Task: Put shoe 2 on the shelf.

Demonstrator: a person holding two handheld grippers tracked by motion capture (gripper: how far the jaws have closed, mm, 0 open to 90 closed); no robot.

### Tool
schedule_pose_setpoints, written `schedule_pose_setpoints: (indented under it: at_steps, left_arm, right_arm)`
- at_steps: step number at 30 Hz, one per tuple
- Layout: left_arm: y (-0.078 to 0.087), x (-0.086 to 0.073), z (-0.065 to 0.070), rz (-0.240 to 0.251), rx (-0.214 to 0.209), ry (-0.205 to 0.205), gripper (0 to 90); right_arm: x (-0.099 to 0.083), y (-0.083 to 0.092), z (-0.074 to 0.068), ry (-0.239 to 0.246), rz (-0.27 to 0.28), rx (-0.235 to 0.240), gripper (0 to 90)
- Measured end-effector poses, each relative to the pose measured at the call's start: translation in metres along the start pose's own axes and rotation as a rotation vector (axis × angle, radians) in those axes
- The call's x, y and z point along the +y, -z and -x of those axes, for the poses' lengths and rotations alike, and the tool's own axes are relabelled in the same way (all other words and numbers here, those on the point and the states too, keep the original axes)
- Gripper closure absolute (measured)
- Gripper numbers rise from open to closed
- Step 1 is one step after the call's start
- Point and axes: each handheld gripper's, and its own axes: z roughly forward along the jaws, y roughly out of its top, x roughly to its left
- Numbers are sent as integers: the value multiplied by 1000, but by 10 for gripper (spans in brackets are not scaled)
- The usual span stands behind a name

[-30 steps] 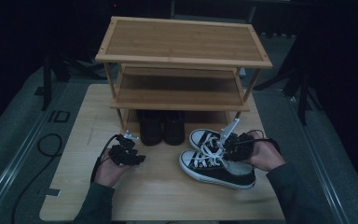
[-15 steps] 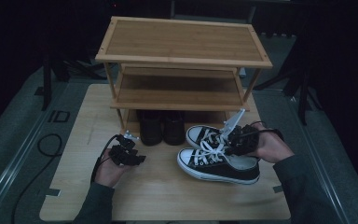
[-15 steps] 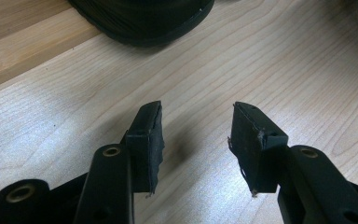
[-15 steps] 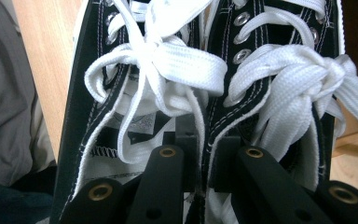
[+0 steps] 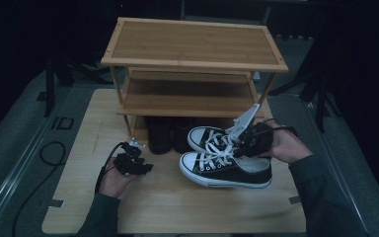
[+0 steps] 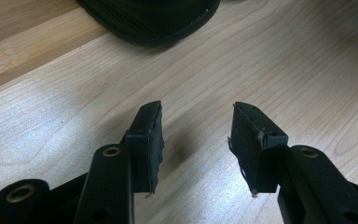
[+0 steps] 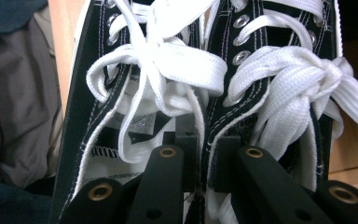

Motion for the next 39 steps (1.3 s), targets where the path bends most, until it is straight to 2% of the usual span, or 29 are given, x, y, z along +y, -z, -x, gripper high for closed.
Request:
schedule_pose_setpoints:
  at_steps: [6,11,13,17,20,24,35,39]
  left_arm:
    - [0,-1,-1,2,0,6,540]
    - [0,0,-1,2,2,2,540]
    - [0,0,-1,0,-1,0,540]
    - [1,0,-2,2,-1,5,539]
    - [1,-1,-2,1,-2,6,539]
    - [-1,-1,-1,-2,-3,4,539]
    - [0,-1,-3,1,-8,5,539]
    - [1,-2,-3,6,-7,12,538]
  right_arm:
    - [12,9,1,28,20,-4,849]
    - [19,21,1,51,71,2,849]
    - [21,27,1,62,93,-11,849]
    - [24,38,8,40,146,-24,849]
    - [27,43,15,10,167,-43,849]
    - [34,43,25,-25,169,-73,848]
    - [55,27,52,-174,216,-139,848]
    - [61,20,56,-218,225,-186,848]
